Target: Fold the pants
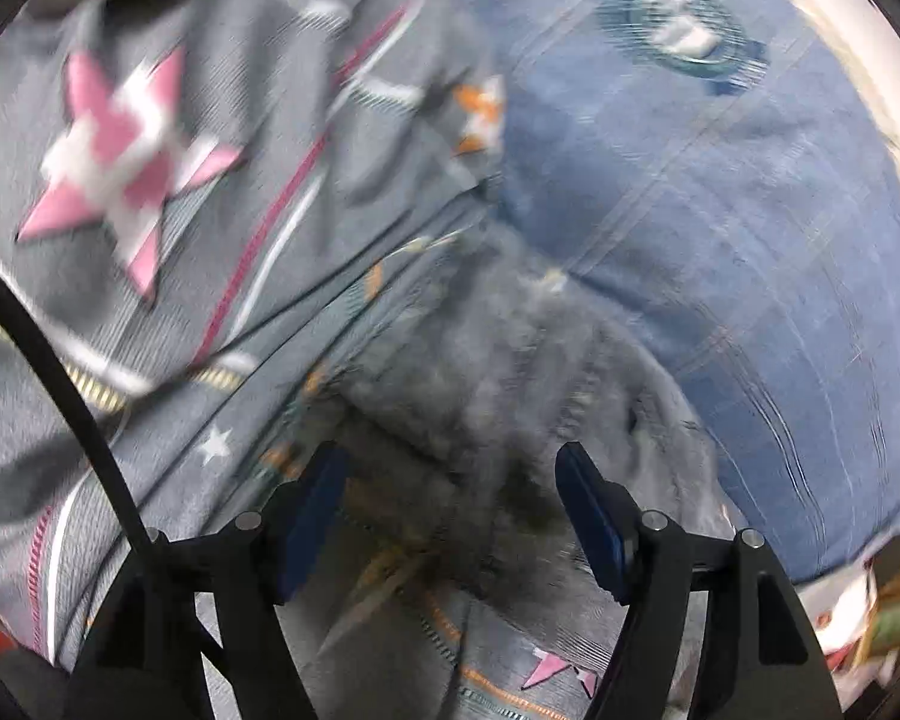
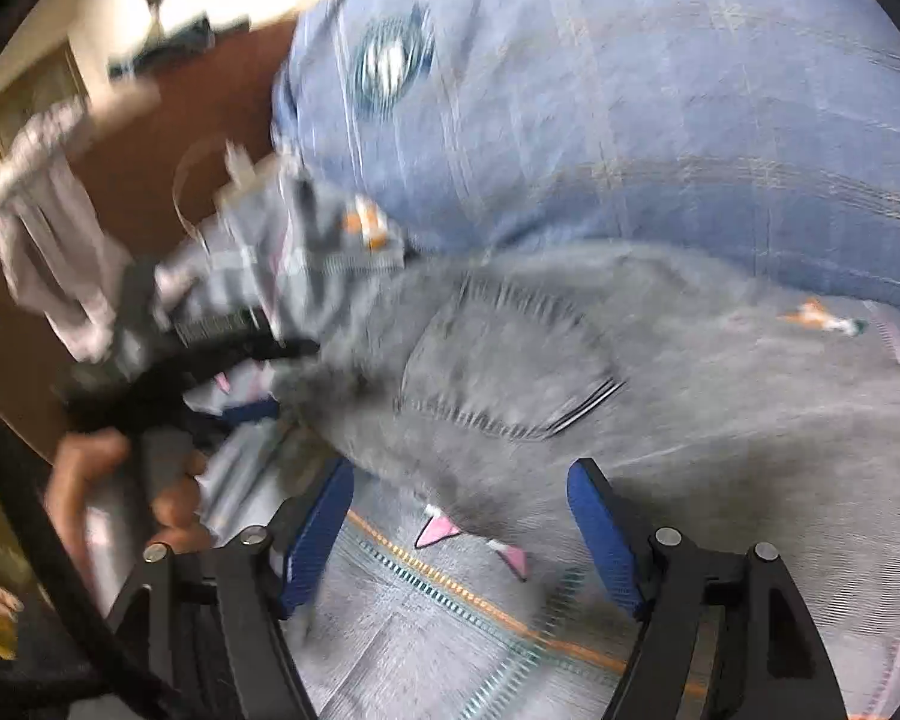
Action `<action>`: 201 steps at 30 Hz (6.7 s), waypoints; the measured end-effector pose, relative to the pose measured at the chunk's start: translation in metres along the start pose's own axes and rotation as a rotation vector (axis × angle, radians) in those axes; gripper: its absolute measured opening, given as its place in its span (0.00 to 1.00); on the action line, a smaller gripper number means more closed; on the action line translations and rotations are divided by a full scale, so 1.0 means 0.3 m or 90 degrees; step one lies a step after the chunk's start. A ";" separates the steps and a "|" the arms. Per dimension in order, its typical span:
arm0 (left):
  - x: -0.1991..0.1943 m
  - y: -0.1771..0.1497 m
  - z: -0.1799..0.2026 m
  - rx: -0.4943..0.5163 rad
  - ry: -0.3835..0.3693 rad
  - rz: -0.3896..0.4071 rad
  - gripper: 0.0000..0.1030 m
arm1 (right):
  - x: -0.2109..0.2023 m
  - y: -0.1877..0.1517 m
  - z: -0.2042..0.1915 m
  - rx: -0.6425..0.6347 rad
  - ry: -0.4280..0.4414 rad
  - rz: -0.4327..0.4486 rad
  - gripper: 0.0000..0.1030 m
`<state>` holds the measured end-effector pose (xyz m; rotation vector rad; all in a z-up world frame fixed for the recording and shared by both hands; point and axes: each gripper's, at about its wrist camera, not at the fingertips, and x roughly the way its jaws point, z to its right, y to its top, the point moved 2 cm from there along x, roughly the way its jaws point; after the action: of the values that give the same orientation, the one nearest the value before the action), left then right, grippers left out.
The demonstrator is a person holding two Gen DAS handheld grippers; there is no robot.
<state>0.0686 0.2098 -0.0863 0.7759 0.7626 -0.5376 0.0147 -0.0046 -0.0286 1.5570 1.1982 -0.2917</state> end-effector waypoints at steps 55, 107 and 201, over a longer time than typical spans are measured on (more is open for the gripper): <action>0.211 -1.206 1.282 0.811 -0.231 -0.140 0.15 | -0.652 -0.350 1.245 0.733 0.062 0.212 0.75; 0.219 -0.580 0.569 0.192 -0.308 -0.226 0.49 | -0.175 0.064 0.663 0.356 0.122 0.127 0.69; -0.125 -0.133 0.394 0.419 -0.059 0.201 0.12 | 0.392 0.489 -0.266 -0.152 0.110 -0.305 0.68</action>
<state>0.0663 0.0991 -0.0177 1.4407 0.3550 -0.5356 0.1547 0.1404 0.0043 1.0925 1.6757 -0.3147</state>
